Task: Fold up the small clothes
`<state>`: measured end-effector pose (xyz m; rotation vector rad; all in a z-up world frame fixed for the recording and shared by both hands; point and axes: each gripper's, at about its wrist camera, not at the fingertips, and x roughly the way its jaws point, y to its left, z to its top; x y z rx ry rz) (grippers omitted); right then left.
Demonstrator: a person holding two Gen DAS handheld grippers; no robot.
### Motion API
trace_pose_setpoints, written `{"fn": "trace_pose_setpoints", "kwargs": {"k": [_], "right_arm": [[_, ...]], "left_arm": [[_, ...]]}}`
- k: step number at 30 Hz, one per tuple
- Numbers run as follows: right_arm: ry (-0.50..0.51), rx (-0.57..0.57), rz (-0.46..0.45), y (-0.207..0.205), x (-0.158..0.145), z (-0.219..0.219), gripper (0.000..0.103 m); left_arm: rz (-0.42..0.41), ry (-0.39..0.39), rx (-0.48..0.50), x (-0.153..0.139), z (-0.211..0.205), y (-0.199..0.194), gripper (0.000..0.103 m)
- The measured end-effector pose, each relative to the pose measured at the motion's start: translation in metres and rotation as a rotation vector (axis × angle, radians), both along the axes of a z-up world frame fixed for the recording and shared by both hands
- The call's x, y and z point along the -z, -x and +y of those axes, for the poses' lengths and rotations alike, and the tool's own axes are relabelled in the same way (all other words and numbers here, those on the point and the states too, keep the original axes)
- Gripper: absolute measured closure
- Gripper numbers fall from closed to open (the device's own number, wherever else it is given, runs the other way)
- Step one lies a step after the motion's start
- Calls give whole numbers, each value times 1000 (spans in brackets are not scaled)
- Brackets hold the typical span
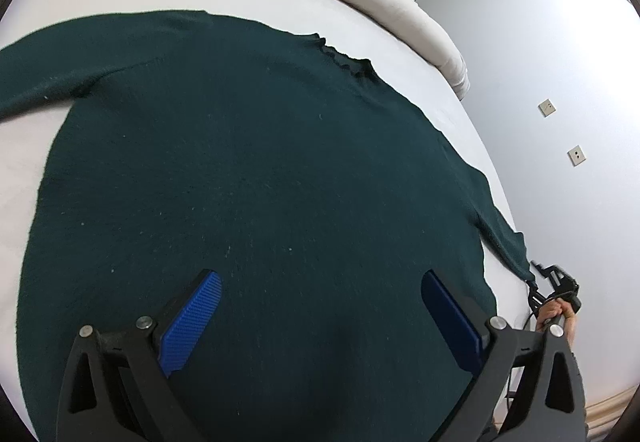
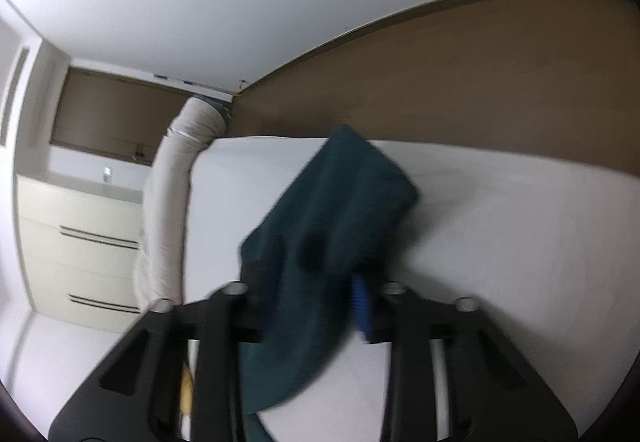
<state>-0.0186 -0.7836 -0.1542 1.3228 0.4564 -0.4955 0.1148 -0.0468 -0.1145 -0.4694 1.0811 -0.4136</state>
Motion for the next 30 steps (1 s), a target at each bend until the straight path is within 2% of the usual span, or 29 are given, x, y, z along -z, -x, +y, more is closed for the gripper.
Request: {"fn": "trace_pose_setpoints", "kwargs": {"k": [2,4,7,12,15,17,20,25,26,28,29,30], "right_arm": [[67,-19,46,-11,-6,3,94],[144,-49,76,-27,-24,21,96],[298,-158,89,-65,-67,66,96],[626,-464,67,-148,-131,184,97],[767,-659,63,-199,-146,273,97],[837,-784,74,-224,-141,336,97],[888,-900,108,-243,-120,405,97],[876,-1046,202,-228,-60,498,93],[849,-1062,213,-228,-49,502,87],[792,-1092,177,-219,-36,516,72],[777,-1097,154,-210,-33,520,51],[763,-1092,119,-197,-34,523,36]], "left_arm": [[1,20,-2,2,4,-4,3],[3,37,-7,3,9,-9,4],[5,70,-23,4,16,-14,4],[4,105,-44,4,31,-19,4],[0,118,-56,4,42,-20,4],[0,131,-70,4,50,-21,4],[-4,142,-87,4,62,-23,4],[-6,145,-94,5,68,-30,4],[-7,146,-91,5,67,-32,4],[-14,136,-78,5,60,-37,4],[-15,134,-71,5,56,-40,4],[-17,132,-61,4,50,-43,4]]}}
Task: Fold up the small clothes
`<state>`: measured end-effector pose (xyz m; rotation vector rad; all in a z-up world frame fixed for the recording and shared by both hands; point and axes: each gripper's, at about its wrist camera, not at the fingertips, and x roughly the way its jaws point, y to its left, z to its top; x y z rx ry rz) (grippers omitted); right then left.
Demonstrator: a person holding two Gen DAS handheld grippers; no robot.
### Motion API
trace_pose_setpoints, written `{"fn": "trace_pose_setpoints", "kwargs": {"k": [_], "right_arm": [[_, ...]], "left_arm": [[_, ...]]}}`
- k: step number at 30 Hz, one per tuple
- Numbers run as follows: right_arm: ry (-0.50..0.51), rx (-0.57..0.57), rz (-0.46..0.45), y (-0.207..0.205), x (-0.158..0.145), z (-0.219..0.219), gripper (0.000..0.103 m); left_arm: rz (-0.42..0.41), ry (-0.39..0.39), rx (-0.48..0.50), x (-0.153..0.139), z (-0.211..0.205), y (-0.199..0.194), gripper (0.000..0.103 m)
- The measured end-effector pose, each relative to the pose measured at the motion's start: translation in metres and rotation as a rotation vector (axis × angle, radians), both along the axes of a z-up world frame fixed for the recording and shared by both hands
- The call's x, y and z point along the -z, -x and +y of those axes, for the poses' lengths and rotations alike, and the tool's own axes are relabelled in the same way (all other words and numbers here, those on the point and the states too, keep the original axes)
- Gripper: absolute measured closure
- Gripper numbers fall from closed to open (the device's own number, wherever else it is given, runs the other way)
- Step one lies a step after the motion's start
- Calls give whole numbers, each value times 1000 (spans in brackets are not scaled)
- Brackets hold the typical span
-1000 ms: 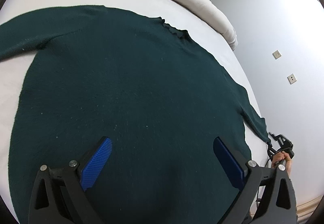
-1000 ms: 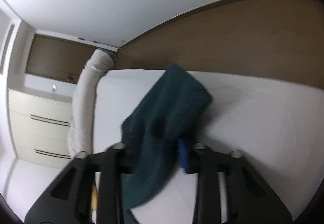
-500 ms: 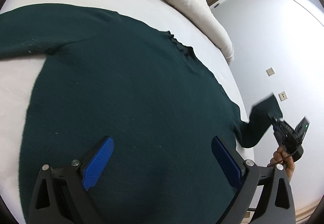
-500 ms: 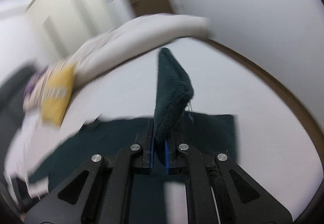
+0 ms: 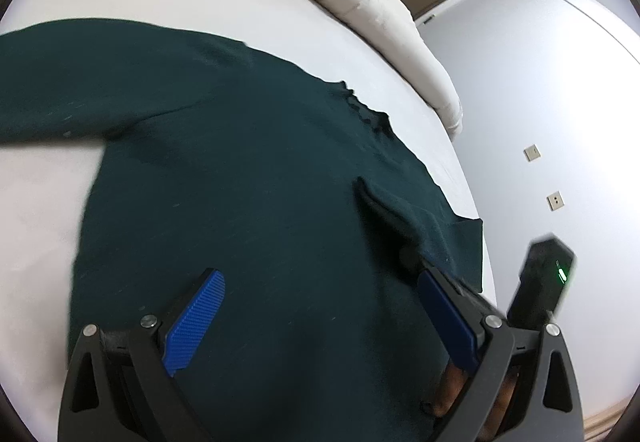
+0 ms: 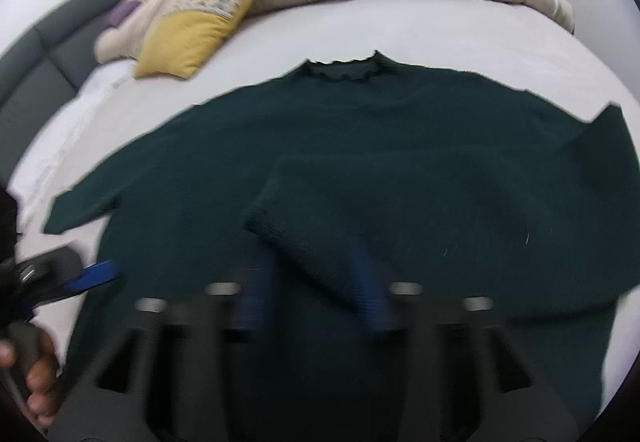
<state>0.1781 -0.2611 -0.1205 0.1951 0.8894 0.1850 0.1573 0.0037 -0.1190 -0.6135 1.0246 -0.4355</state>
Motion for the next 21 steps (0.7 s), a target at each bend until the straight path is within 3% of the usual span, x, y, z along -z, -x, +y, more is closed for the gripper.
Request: {"fn": "trace_pose_setpoints", "kwargs": {"k": [6,11,15,17,21], "right_arm": [[-33,32,-133,68,-36,-22,34],[-135,196,-143,91,-55,-104,34],[-146,307,-153,100,-58,-153,34],[-159,358,-153,103,-57,-176,34],[-193,446,-148,100,-52,-209,34]], "left_arm": [[-10,-30,76,0,-49,-33,5],[14,-117,181,12,-111,-71,37],[3,-237,204,16,-140,-81,55],[2,-257,202,13,-139,-84,88],[-59,-240,179,-5,-121,-84,92]]}}
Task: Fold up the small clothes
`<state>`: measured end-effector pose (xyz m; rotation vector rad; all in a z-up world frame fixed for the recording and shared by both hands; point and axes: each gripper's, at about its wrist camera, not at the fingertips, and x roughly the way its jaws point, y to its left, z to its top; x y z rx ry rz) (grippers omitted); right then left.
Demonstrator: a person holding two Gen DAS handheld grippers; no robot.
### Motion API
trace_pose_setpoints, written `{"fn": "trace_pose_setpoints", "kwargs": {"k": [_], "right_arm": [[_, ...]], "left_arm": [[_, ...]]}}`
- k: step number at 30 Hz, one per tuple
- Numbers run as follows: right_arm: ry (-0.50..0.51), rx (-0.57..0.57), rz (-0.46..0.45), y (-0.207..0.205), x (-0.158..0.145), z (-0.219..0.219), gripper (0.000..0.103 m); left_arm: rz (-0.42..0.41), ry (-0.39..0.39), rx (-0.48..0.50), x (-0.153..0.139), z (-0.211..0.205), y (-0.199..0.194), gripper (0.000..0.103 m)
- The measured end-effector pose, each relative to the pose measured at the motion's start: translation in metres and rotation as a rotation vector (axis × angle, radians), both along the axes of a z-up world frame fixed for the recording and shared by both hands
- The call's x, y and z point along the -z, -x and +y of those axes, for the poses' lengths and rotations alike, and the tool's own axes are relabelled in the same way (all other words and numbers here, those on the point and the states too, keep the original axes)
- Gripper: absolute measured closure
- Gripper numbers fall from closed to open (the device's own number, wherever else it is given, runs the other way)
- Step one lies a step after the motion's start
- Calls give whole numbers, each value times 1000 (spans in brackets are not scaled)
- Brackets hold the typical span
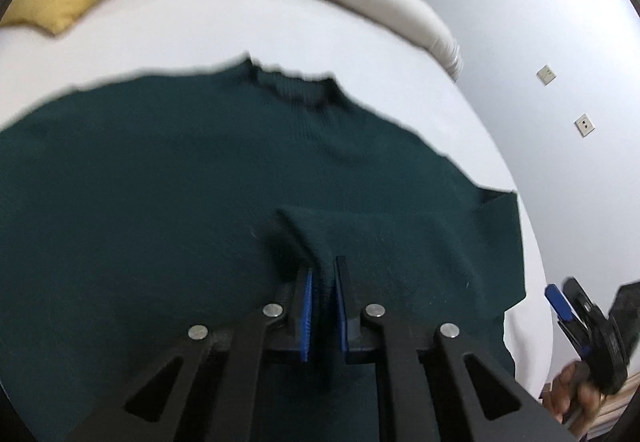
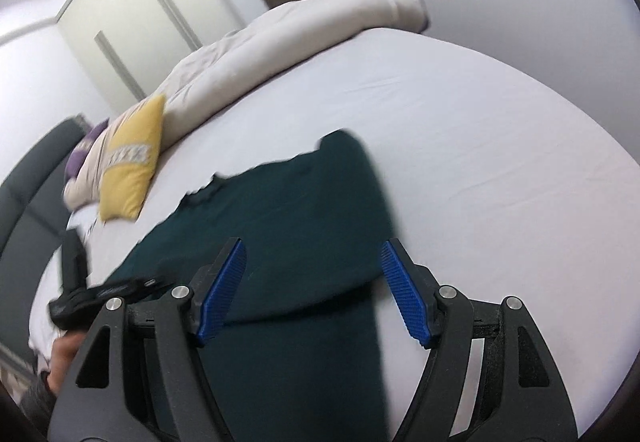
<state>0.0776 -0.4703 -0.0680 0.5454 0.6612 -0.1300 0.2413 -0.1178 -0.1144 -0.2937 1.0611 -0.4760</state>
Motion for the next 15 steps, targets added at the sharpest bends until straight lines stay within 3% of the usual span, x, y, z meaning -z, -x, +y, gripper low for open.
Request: {"fn": "trace_pose_setpoints", "kwargs": {"k": [6,9,11,12,13,14,15], "right_arm": [[-83,80,31,-30,15,-48,34],[-105,102,63,-48,25,-64,35],[-117,116,71,-51,29,-68,35],[-130,114,68,-53,32,-68,35],[-134,112,69,-54,36,-68,35],[-131,108,71,-53,38,-66,35],[-126,101,78,-55,42,-64,35]], "left_arm": [[-156,19,-67,-40,39,1,97],[-116,36,-103,-32,58,-8,98],[-79,19,-63,-19,49,-8,100],[-62,-2,-38,-12,41,-7,96],[-38,-16,-24,-3,34,-5,76],[-15,-8,-17,3,29,-5,49],[-4,13,-18,7,25,-4,42]]}}
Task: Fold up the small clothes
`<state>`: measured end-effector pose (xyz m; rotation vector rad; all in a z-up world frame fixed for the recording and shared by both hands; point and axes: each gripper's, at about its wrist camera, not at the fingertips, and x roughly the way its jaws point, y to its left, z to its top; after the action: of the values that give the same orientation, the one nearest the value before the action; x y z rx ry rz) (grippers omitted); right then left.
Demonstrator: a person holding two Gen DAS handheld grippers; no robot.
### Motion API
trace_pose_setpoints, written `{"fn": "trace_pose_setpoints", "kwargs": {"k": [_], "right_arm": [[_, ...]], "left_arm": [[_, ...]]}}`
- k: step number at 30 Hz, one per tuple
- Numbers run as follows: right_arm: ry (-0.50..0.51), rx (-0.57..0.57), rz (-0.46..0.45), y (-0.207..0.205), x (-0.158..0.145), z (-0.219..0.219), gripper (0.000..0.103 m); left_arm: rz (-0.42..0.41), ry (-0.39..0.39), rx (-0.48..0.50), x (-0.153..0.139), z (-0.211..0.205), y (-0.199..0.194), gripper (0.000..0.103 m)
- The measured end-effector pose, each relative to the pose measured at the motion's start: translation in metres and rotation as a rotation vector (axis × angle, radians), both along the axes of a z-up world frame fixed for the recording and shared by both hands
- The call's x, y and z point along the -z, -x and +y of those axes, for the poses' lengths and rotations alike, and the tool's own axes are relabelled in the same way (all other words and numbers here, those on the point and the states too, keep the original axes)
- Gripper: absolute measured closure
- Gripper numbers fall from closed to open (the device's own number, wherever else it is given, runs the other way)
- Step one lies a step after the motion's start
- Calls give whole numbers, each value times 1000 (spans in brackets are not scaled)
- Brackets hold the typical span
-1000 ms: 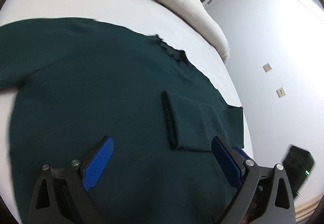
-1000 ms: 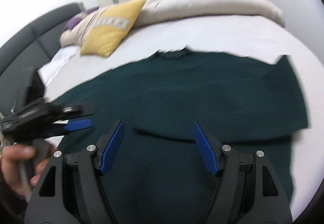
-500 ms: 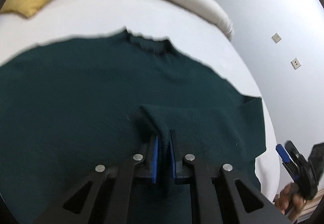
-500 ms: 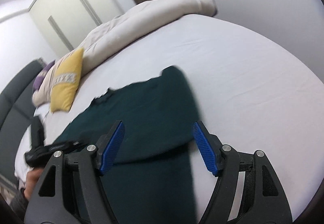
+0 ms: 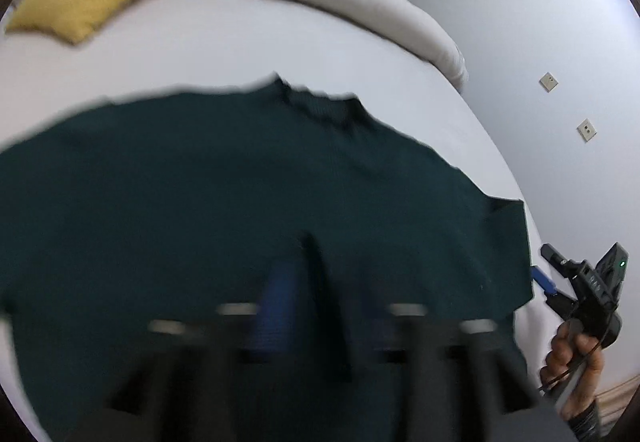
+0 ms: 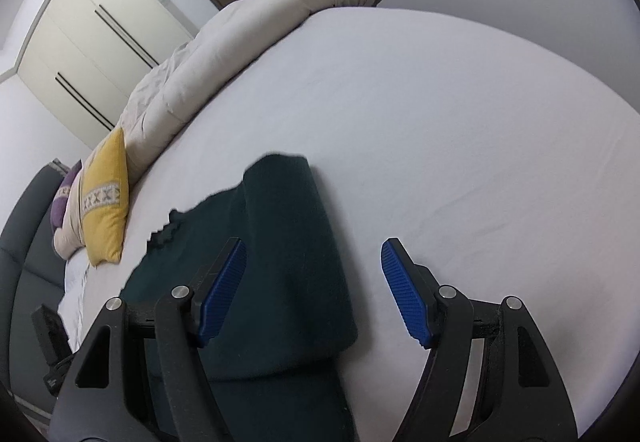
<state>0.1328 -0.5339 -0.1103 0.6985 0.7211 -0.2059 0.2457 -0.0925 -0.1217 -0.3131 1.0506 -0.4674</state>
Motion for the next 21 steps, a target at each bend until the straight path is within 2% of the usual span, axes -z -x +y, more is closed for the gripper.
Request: {"fn": "trace_pose_setpoints", "kwargs": {"k": [1,4,5,7,8,10,18,21], "right_arm": [[1,-9,13,0,2,3,35],[20,-23,33,-2,9,5,35],[23,-23,33,3,11,8,35],[21,-21,30,4,13,7,35],[22,-20,29,4,12,7,35],[35,-19,20,5,11,8,35],[61,-10,2,16,-9,-3,35],[77,-12,8,9,-14,-7,35]], "left_arm": [[-2,3,1,3,-5,0,39],[15,-6,48,10,-24,-1,41],[9,-28,64,11,-29,-1,57],[2,-79,59,12,-35,-1,76],[4,-68,54,12,-34,-1,84],[-4,-60,51,9,-34,-2,92],[-162,-22,5,-42,-8,7,94],[-188,-33,-28,-49,12,1,94]]}}
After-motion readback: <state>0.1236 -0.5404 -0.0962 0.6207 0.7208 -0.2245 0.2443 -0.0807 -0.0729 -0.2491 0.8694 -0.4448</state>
